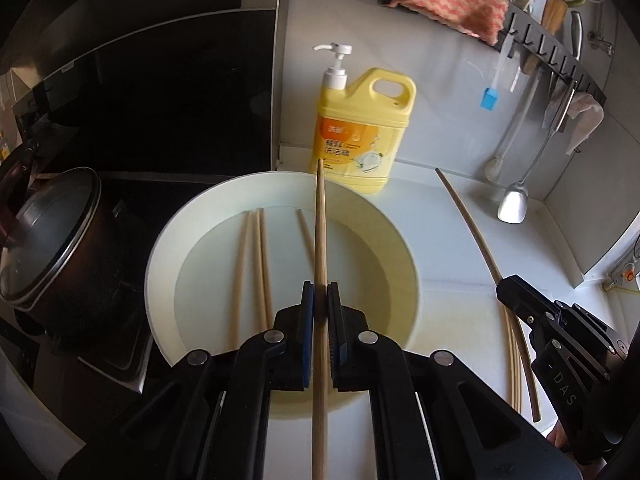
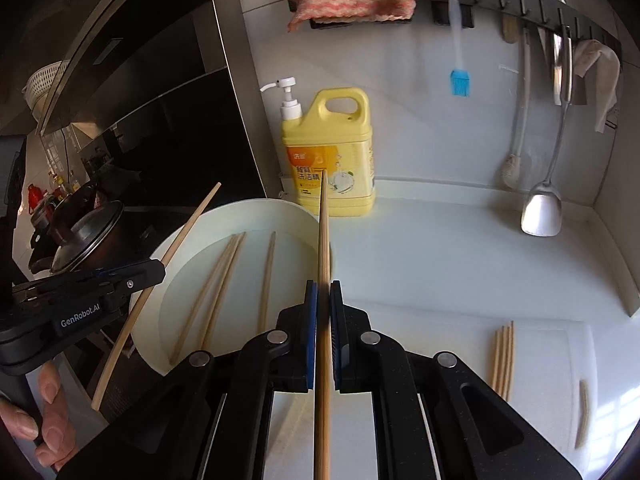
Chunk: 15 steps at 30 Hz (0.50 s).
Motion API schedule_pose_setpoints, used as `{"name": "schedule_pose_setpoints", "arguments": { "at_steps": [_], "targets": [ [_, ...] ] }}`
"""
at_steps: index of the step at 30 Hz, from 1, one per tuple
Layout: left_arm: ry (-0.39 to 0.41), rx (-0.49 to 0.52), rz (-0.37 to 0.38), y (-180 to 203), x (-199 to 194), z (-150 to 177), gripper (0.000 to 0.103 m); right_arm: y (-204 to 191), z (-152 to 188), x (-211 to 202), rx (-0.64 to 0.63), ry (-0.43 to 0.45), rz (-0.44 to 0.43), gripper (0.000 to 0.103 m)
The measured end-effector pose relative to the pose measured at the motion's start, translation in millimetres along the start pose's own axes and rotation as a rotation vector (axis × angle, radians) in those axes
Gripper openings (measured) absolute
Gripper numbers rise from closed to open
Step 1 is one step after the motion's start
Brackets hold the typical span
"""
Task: Organize utensils
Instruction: 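Carry the held chopsticks with both tools over the water basin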
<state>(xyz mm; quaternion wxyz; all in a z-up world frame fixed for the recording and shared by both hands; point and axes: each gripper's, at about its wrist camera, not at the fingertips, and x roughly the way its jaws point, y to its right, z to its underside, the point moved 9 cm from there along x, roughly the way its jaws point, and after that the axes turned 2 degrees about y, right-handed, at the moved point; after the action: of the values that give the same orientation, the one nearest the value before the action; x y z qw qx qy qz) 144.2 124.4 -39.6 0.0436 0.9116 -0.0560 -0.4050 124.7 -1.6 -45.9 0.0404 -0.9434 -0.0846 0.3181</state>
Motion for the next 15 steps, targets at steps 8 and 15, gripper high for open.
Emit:
{"name": "schedule_pose_setpoints", "arguments": {
  "at_steps": [8, 15],
  "targets": [
    [-0.082, 0.024, 0.032, -55, 50, -12, 0.007, -59, -8, 68, 0.048, -0.068, -0.013, 0.006],
    [-0.137, 0.0, 0.047, -76, 83, -6, 0.007, -79, -5, 116, 0.033, -0.156, -0.044, 0.006]
  ]
}}
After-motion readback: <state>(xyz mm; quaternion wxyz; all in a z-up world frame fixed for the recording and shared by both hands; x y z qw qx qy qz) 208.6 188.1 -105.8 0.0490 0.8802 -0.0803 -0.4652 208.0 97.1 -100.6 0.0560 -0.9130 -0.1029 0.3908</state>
